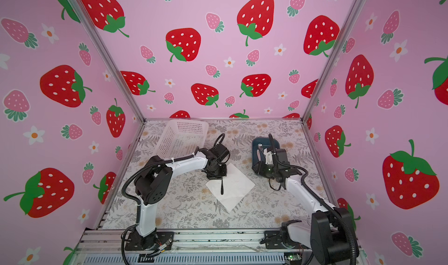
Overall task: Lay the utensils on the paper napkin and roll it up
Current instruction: 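Lower the fork tines onto the napkin with the left gripper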
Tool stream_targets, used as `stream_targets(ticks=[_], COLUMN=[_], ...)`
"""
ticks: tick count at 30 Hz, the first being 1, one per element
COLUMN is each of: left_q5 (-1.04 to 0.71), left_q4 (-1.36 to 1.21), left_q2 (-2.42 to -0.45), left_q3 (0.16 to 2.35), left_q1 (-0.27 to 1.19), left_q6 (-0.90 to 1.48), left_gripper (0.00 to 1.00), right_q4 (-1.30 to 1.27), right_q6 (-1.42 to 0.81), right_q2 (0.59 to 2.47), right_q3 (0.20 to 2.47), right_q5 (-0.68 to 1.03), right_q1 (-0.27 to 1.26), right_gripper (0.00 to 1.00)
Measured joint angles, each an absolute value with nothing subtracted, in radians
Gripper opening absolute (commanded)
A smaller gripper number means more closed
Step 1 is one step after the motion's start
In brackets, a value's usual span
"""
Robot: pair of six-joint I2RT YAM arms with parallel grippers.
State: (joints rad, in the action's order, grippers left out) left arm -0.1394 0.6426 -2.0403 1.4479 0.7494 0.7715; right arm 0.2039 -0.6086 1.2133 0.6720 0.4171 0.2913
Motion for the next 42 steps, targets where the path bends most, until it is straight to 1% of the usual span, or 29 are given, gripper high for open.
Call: stream_targets(ticks=[2,3,5,8,13,16,19,25,26,27,33,42], left_q5=[-0.139,-0.139,-0.139,-0.139,-0.139,-0.139,-0.154,-0.176,-0.177,-0.177,-0.168,-0.06], left_q4=[0.643,0.643,0.642,0.639,0.625,0.623,0.609,0.585,0.583,0.581,0.581,0.67], left_q2=[-2.04,-2.04,-2.04,-2.045,-2.05,-2.051,-2.054,-2.062,-2.062,-2.062,-2.06,-2.013], left_q3=[1.448,1.448,1.448,1.448,1.448,1.448,1.448,1.448,1.448,1.448,1.448,1.45], left_q1=[0.749,0.749,0.749,0.749,0.747,0.744,0.741,0.735,0.735,0.735,0.736,0.776], left_q6=[0.772,0.772,0.775,0.774,0.779,0.78,0.781,0.783,0.782,0.783,0.781,0.764], left_gripper=[0.04,0.11,0.14,0.22,0.24,0.22,0.18,0.07,0.02,0.0,0.0,0.0], right_q4=[0.204,0.204,0.204,0.204,0.203,0.203,0.202,0.202,0.202,0.202,0.202,0.181], right_q6=[-0.609,-0.609,-0.609,-0.609,-0.61,-0.612,-0.613,-0.616,-0.616,-0.616,-0.616,-0.627], right_q2=[1.213,1.213,1.213,1.213,1.213,1.213,1.213,1.213,1.213,1.213,1.213,1.213], right_q3=[0.672,0.672,0.672,0.671,0.667,0.667,0.664,0.661,0.661,0.661,0.661,0.653], right_q5=[0.419,0.419,0.42,0.421,0.426,0.429,0.431,0.435,0.436,0.437,0.44,0.473], right_q1=[0.291,0.291,0.291,0.291,0.291,0.291,0.291,0.291,0.291,0.291,0.291,0.291], right_gripper=[0.39,0.39,0.39,0.39,0.39,0.39,0.39,0.39,0.39,0.39,0.39,0.39])
